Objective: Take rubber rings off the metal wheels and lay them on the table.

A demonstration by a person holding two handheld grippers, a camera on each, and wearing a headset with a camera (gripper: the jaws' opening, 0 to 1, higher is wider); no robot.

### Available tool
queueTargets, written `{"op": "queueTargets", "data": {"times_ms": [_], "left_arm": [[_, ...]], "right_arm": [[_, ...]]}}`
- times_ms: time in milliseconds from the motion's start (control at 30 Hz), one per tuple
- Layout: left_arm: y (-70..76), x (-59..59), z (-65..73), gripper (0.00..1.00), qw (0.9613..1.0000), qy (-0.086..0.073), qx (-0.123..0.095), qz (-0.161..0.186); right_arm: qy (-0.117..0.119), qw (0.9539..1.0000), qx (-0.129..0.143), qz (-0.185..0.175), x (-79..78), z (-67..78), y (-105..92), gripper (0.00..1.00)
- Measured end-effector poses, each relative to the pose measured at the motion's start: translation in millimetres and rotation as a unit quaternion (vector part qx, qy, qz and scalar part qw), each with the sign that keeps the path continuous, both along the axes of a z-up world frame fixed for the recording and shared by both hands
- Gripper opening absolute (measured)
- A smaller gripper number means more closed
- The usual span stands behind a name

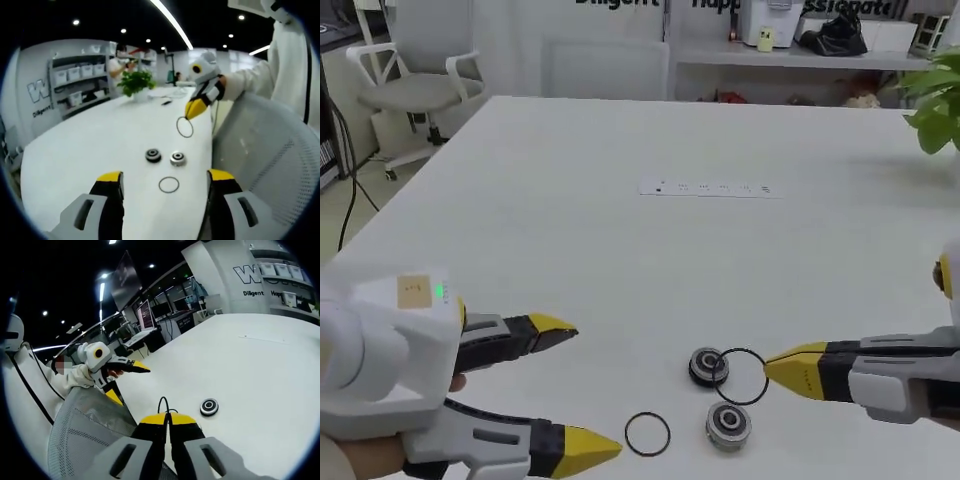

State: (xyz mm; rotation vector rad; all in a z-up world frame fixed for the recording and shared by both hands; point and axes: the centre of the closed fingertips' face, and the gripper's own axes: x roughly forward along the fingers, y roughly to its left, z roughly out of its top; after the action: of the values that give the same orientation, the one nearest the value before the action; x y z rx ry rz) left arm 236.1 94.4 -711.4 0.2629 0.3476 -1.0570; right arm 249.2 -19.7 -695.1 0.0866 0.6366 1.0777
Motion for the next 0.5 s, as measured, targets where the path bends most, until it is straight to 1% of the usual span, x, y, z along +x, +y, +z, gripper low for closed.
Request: {"op": "queueTargets", "data": {"times_ms": [167,267,433,500], "left_arm": [[-0.4,-1.0,-1.8,0.68,1.0000,0.001,0.003,-0.004],[0.1,-1.5,-3.8,0.68,0.9999,0.001,0.009,-0.006],[-0.2,-1.9,-3.7,0.68,0.9999,0.000,0.008,-0.007],[-0.4,-2.3,-3.9,0.68,0.9999,0.000,0.009,-0.009]], "right_arm": [[-0.004,0.9999,-0.007,0.007,-2.1,-1.1,3.9,0.00],[-0.002,1.0000,-0.005,0.005,-2.0,-0.7,4.6,0.00],[0.001,1.0000,-0.007,0.006,-3.7,-2.7,5.1,0.00],[-0.001,1.0000,-0.006,0.004,-3.4,-1.2,5.9,0.00]]}}
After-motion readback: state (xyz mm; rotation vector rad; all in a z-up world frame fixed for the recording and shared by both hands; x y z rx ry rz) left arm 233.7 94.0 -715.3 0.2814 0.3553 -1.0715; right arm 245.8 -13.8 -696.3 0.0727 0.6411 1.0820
